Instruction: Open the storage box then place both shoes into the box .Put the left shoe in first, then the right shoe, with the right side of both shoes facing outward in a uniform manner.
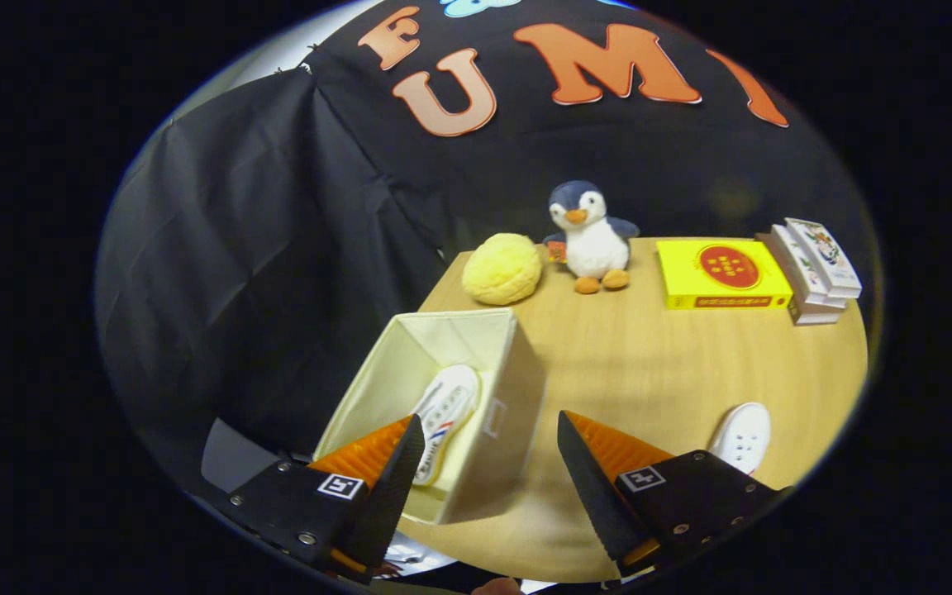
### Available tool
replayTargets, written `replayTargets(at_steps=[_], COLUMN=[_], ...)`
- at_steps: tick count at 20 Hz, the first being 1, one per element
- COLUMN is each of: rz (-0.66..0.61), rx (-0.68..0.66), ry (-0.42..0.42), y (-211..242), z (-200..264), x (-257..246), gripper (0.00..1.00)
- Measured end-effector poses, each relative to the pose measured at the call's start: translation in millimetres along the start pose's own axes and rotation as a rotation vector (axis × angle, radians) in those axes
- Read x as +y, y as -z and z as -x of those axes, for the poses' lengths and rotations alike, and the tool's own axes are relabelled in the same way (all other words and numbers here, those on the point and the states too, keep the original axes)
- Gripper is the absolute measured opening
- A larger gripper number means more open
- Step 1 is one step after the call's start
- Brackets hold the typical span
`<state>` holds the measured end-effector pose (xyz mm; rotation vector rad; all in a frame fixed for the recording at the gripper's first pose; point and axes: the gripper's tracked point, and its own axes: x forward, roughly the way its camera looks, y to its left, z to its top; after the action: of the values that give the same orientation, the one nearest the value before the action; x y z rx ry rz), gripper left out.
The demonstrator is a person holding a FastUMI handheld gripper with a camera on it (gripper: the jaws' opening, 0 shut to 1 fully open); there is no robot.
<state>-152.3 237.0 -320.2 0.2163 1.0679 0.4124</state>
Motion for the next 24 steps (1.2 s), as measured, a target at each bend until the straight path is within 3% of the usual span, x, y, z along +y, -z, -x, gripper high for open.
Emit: replayTargets(at_steps=[10,19,24], rz=[-0.017,0.061,0.143], rx=[0.118,0.266,0.308], ry=[0.406,0.479,0.507], y=[111.5,176.4,181.1], z=[59.8,54.3,45.9], x=[-192.9,-237.6,-248.0], gripper=[0.96,0.89,0.8])
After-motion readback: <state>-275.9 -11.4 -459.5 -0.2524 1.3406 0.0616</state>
